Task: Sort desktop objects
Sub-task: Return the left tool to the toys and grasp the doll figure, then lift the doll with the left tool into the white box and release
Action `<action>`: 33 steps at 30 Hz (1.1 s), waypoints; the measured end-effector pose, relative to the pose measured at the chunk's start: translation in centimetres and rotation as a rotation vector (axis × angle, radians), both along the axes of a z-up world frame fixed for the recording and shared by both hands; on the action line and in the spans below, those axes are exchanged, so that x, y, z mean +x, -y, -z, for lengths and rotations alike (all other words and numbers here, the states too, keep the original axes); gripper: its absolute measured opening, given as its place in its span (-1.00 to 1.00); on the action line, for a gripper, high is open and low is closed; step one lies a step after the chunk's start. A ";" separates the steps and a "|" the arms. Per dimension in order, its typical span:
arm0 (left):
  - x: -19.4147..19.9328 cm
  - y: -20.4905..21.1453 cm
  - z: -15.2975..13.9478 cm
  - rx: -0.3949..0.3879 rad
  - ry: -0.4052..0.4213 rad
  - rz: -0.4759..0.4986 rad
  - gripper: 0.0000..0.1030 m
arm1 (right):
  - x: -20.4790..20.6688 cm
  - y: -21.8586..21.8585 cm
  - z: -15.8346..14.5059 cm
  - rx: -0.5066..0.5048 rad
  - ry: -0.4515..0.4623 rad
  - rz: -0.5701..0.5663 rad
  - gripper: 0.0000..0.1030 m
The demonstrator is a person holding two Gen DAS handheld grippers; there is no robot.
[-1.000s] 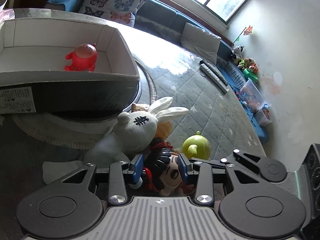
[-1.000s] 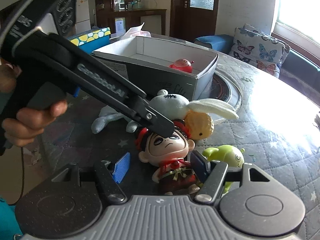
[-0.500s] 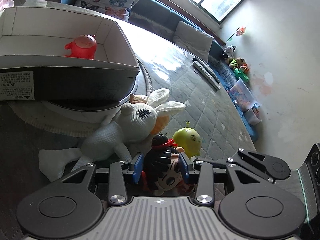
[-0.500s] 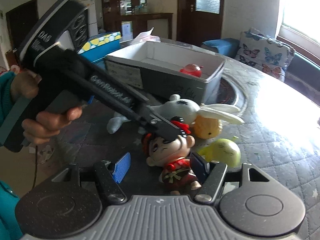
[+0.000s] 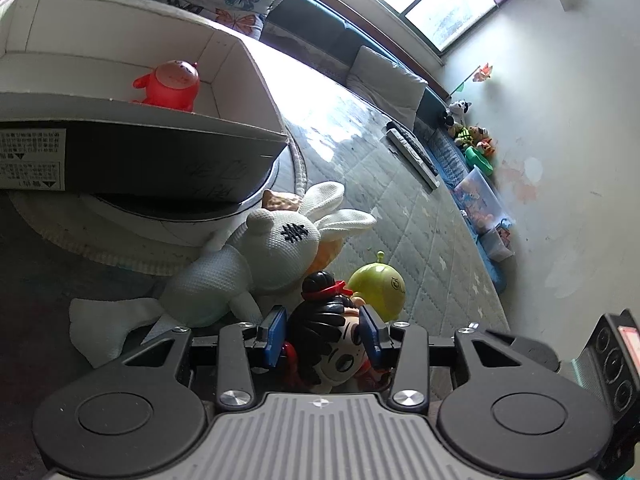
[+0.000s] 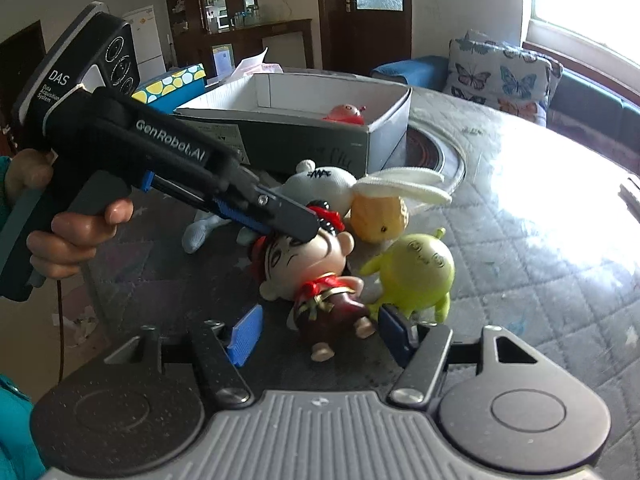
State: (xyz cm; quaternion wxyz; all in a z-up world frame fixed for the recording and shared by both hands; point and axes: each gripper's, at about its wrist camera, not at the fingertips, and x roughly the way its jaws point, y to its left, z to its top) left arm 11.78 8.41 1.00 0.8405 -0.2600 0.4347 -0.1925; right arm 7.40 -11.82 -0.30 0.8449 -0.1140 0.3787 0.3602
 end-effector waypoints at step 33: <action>-1.2 -0.2 0.5 -0.052 -0.049 -0.064 -0.14 | -0.8 -0.7 0.2 0.014 -0.033 0.012 -0.05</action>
